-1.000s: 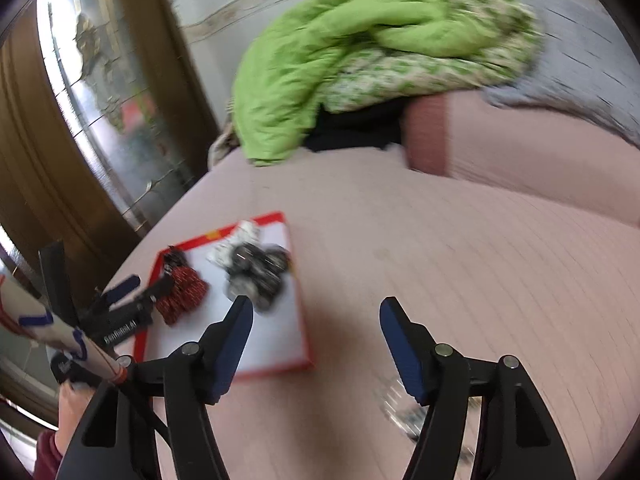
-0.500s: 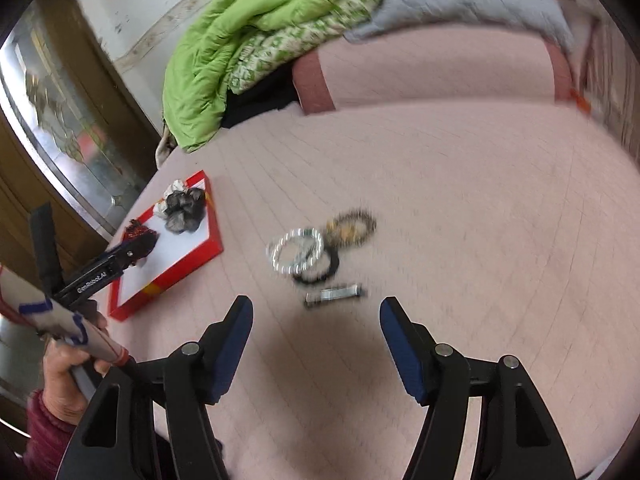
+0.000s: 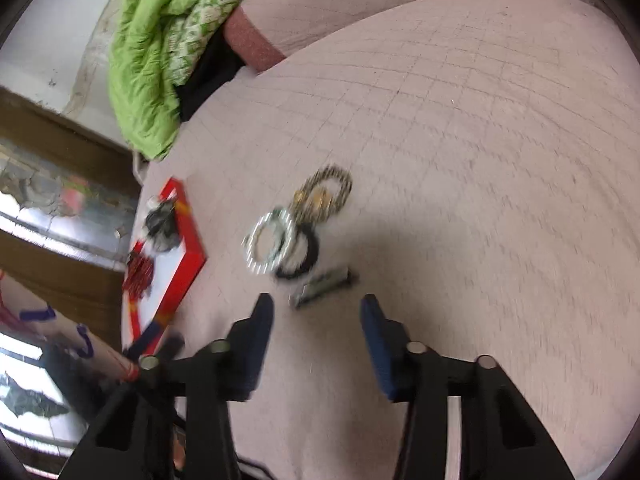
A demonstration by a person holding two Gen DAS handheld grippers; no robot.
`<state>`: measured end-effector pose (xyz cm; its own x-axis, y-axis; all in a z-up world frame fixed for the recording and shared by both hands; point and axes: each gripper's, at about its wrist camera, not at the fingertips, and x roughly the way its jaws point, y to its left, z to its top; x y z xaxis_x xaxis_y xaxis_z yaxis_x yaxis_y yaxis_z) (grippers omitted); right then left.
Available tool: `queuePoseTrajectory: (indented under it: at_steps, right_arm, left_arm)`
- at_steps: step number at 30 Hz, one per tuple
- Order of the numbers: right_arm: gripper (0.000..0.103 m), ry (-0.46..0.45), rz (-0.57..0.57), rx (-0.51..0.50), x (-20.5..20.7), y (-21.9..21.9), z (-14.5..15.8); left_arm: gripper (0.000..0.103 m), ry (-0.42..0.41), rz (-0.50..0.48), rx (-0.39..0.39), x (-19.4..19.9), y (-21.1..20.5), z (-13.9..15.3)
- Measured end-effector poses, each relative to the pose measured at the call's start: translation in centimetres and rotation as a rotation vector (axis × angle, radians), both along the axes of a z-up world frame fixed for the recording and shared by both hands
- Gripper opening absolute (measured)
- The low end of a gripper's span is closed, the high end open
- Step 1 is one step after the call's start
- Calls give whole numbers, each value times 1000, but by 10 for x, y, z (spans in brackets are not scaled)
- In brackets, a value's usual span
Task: Organize jewelry
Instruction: 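Move both tools back toward the remaining bracelets on the bed, then grasp the small black hair clip with the left tool while the right tool grasps the leopard bracelet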
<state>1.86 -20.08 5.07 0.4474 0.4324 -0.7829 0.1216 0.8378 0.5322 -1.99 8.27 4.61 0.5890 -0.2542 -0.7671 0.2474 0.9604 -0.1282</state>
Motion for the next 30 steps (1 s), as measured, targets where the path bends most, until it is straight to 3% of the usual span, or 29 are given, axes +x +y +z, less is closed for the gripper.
queuePoseTrajectory:
  at_steps: [2, 4, 10, 15, 16, 22, 25, 28, 30]
  right_arm:
    - [43, 17, -10, -81, 25, 2, -7]
    - [43, 30, -20, -99, 46, 2, -15]
    - [27, 67, 7, -188, 86, 17, -44]
    - [13, -1, 56, -292, 89, 25, -44]
    - [6, -15, 47, -286, 87, 22, -44]
    - [5, -74, -71, -153, 57, -30, -34]
    - [6, -118, -80, -104, 44, -41, -20]
    - [6, -168, -69, -61, 32, -39, -8]
    - [6, -178, -53, -39, 28, -40, -6]
  left_arm:
    - [89, 5, -17, 16, 4, -7, -3]
    - [89, 7, -32, 29, 7, -14, -5]
    - [89, 30, -68, 19, 13, -25, -10]
    - [89, 35, -94, 21, 13, -38, -13]
    - [89, 29, -105, 19, 12, -41, -13]
    - [89, 24, -190, 0, 8, -60, -16]
    - [87, 4, -240, 40, 7, -80, -17]
    - [75, -12, -289, 115, 10, -104, -21]
    - [45, 15, -311, 147, 17, -116, -28]
